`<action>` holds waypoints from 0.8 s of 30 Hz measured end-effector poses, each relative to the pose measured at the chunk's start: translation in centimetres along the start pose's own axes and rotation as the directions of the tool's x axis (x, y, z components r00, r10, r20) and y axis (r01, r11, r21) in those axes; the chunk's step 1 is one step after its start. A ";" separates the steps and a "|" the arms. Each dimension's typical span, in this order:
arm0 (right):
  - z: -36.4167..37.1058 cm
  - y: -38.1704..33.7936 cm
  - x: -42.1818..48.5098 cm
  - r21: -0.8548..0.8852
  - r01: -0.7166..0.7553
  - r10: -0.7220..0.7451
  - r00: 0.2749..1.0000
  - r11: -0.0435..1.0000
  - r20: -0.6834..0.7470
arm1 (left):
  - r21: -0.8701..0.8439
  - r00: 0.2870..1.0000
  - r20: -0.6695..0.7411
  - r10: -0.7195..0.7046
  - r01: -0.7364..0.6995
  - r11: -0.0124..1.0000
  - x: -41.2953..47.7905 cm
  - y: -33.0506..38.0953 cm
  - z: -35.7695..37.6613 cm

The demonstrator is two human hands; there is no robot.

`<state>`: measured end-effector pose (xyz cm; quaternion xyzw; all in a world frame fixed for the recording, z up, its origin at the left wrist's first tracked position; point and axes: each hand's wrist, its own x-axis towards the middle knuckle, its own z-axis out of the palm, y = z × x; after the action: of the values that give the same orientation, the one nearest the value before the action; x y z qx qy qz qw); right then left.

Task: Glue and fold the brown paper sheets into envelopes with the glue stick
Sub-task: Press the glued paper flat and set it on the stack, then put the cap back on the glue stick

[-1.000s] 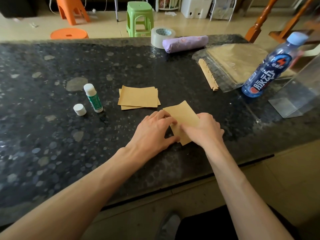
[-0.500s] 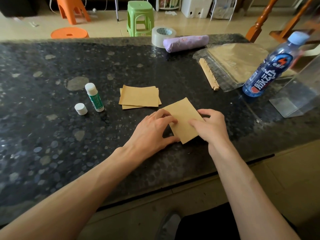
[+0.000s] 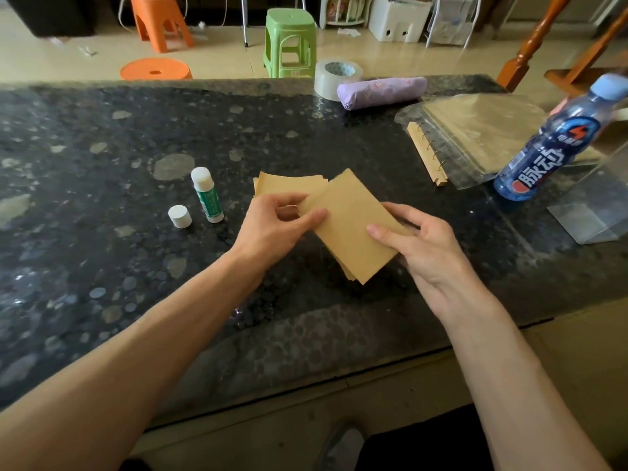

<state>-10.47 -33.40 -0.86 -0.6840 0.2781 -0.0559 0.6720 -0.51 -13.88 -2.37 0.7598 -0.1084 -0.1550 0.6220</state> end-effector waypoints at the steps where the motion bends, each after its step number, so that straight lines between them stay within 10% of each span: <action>1: 0.4 0.1 0.1 0.060 -0.041 0.041 0.999 0.997 0.010 | -0.056 0.999 -0.035 -0.041 0.039 0.998 0.0 -0.2 -0.4; 8: 3.7 0.8 1.6 0.012 -0.109 0.109 0.992 0.994 -0.069 | -0.205 0.979 -0.110 -0.170 0.145 0.968 0.0 -0.7 -2.9; 24: 8.6 -1.0 9.8 -0.520 0.107 -0.201 0.971 0.847 -0.127 | 0.168 0.997 -0.054 -0.053 0.061 0.984 -2.2 -1.5 -9.4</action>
<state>1.93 -30.33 -3.61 -0.8497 0.2854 -0.0946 0.4332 0.87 -4.19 -1.89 0.8164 -0.0839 -0.1440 0.5529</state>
